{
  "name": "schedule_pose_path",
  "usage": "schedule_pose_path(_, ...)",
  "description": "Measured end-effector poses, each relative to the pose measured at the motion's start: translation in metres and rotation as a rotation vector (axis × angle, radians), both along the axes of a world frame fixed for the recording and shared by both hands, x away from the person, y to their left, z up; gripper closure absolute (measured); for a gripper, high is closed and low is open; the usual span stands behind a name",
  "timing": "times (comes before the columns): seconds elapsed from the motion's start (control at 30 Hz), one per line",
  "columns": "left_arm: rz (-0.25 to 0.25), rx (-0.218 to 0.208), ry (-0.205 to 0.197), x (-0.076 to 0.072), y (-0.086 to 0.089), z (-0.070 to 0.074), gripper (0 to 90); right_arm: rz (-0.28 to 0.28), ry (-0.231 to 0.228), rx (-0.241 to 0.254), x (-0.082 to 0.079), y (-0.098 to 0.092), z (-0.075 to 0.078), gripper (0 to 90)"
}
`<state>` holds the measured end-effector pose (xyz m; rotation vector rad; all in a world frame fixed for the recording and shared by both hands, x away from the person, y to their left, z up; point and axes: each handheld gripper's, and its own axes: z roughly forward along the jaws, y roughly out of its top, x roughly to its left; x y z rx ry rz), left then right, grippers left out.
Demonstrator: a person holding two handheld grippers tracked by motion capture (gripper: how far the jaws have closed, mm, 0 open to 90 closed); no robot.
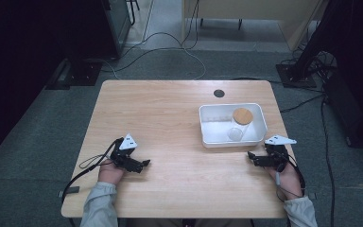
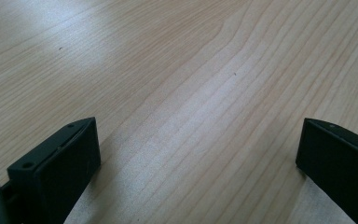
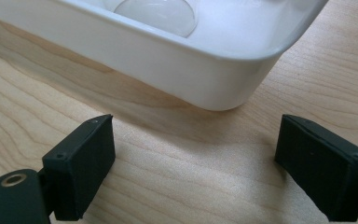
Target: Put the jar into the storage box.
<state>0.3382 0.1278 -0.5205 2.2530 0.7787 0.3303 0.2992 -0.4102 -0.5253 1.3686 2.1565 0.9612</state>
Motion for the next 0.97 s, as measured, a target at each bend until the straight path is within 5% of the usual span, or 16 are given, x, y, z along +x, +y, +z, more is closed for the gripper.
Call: schedule_pose_path(0.97,0.0,0.0,0.0,0.0,0.0,0.0,0.0,0.01,0.003,-0.002,0.0003,0.0003,-0.0001,9.9)
